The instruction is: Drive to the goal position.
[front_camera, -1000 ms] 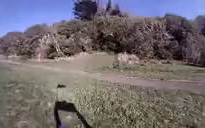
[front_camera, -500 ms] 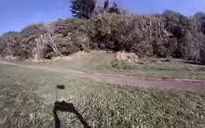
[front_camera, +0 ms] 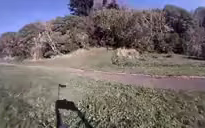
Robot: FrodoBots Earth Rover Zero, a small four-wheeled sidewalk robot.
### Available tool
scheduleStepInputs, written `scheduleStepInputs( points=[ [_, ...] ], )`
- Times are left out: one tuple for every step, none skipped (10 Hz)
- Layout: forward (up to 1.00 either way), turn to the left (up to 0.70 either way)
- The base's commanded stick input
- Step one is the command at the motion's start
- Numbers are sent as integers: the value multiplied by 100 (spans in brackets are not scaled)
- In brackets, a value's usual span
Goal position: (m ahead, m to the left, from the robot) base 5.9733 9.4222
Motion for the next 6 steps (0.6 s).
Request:
scheduleStepInputs(
  points=[
    [70,2],
    [70,2],
    [70,2],
    [70,2],
    [70,2],
    [70,2]
  ],
)
